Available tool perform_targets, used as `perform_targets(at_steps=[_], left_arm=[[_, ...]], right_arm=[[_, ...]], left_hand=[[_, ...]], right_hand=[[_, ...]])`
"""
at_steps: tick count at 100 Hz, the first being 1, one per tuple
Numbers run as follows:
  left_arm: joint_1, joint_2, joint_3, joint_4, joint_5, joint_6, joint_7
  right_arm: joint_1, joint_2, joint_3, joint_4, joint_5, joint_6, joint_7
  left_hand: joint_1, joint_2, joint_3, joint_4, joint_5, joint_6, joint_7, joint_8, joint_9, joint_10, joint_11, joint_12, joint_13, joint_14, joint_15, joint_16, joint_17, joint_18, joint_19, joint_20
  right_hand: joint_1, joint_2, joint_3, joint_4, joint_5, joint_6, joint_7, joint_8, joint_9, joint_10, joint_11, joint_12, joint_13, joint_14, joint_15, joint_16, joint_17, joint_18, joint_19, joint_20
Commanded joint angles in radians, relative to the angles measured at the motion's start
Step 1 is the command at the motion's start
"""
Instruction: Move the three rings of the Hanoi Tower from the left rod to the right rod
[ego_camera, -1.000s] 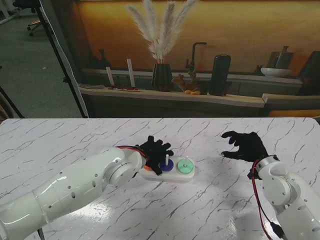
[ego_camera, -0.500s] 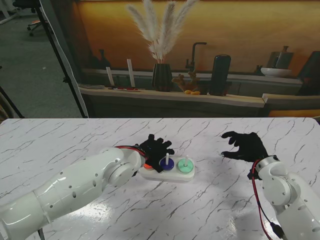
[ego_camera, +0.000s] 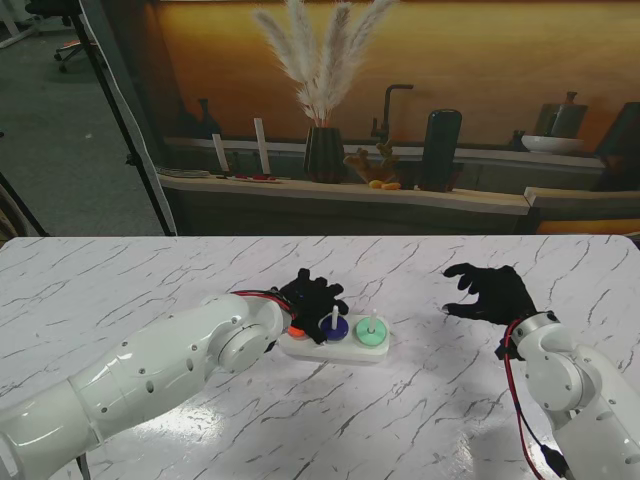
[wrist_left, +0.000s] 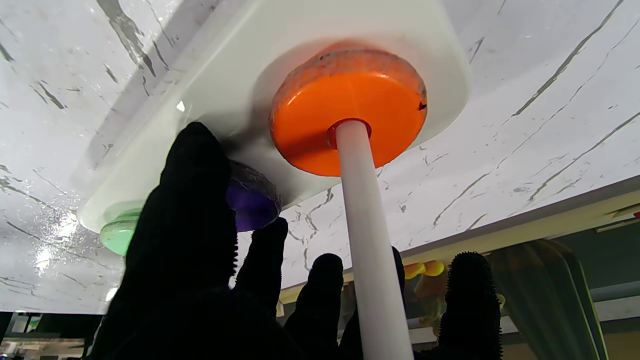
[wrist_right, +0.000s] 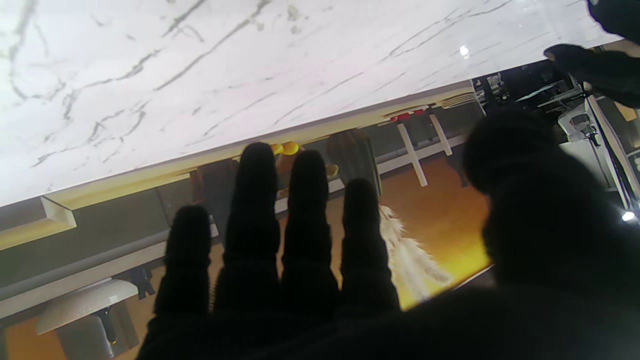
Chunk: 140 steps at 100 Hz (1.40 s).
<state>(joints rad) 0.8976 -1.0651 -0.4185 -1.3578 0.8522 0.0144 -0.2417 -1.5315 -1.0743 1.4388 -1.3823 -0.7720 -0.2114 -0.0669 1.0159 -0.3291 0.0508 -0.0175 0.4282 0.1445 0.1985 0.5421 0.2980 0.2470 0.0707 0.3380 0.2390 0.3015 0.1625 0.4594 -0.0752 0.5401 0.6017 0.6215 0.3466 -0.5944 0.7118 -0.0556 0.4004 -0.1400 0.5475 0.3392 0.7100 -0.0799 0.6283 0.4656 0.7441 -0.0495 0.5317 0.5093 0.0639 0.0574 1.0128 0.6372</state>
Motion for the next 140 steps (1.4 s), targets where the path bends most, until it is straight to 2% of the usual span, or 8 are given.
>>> perform_targets(at_steps=[1,19,35,61,112,140], left_arm=[[-0.001,-0.007,0.013,0.008,-0.012,-0.025,-0.026],[0.003,-0.009,0.011,0.013,-0.017,-0.023,-0.021],[0.01,-0.011,0.004,0.015,-0.023,-0.022,-0.014],[0.041,-0.013,-0.04,0.001,-0.032,-0.018,0.001],[0.093,-0.015,-0.115,-0.039,-0.061,0.002,0.007],[0.145,-0.014,-0.201,-0.094,-0.096,0.017,-0.002]], right_arm=[[-0.007,-0.006,-0.005,0.001,0.003,0.001,0.003],[-0.007,-0.006,-0.005,0.002,0.007,0.002,0.005],[-0.005,-0.006,-0.007,0.004,0.006,0.002,0.005],[-0.005,-0.005,-0.01,0.002,0.004,0.005,0.011],[-0.002,-0.004,-0.011,0.004,0.004,0.008,0.013],[-0.002,-0.004,-0.013,0.004,0.004,0.008,0.017]], left_hand=[[0.123,0.08,0.032,0.024,0.045,-0.098,0.05,0.036,0.006,-0.012,0.003,0.004,0.018,-0.016,0.003,0.011,-0.011,-0.005,0.025,-0.009],[0.163,0.133,-0.016,0.018,0.087,-0.157,0.1,0.03,0.04,-0.024,0.018,0.007,0.03,-0.02,0.007,0.014,-0.008,-0.005,0.024,-0.014],[0.208,0.131,-0.034,0.005,0.091,-0.193,0.165,0.098,0.044,-0.029,0.022,0.006,0.035,-0.023,0.009,0.016,-0.008,-0.007,0.024,-0.015],[0.213,0.127,-0.058,-0.008,0.095,-0.207,0.217,0.134,0.044,-0.031,0.025,0.005,0.036,-0.023,0.01,0.018,-0.012,-0.006,0.022,-0.015],[0.211,0.119,-0.061,-0.012,0.086,-0.201,0.285,0.168,0.048,-0.029,0.027,0.005,0.034,-0.022,0.008,0.019,-0.015,-0.008,0.016,-0.016],[0.21,0.119,-0.062,-0.011,0.088,-0.197,0.294,0.157,0.053,-0.028,0.027,0.005,0.032,-0.019,0.006,0.019,-0.018,-0.009,0.011,-0.016]], right_hand=[[0.003,0.012,-0.014,0.017,0.011,-0.023,0.006,0.006,0.015,-0.016,0.015,0.011,0.009,-0.006,0.017,0.013,-0.014,0.323,0.015,-0.001],[0.002,0.012,-0.013,0.017,0.012,-0.023,0.005,0.006,0.015,-0.015,0.015,0.011,0.008,-0.006,0.017,0.014,-0.015,0.322,0.015,0.0],[0.002,0.012,-0.013,0.017,0.01,-0.022,0.004,0.006,0.015,-0.015,0.015,0.011,0.008,-0.006,0.017,0.014,-0.014,0.323,0.015,0.0],[0.003,0.015,-0.013,0.016,0.009,-0.021,0.002,0.005,0.014,-0.015,0.014,0.011,0.007,-0.006,0.017,0.014,-0.015,0.322,0.014,0.0],[0.005,0.017,-0.017,0.016,0.007,-0.022,0.001,0.005,0.013,-0.015,0.014,0.011,0.007,-0.006,0.017,0.014,-0.014,0.323,0.015,0.001],[0.007,0.016,-0.017,0.017,0.006,-0.021,0.001,0.005,0.012,-0.013,0.013,0.011,0.006,-0.005,0.016,0.013,-0.015,0.322,0.015,0.0]])
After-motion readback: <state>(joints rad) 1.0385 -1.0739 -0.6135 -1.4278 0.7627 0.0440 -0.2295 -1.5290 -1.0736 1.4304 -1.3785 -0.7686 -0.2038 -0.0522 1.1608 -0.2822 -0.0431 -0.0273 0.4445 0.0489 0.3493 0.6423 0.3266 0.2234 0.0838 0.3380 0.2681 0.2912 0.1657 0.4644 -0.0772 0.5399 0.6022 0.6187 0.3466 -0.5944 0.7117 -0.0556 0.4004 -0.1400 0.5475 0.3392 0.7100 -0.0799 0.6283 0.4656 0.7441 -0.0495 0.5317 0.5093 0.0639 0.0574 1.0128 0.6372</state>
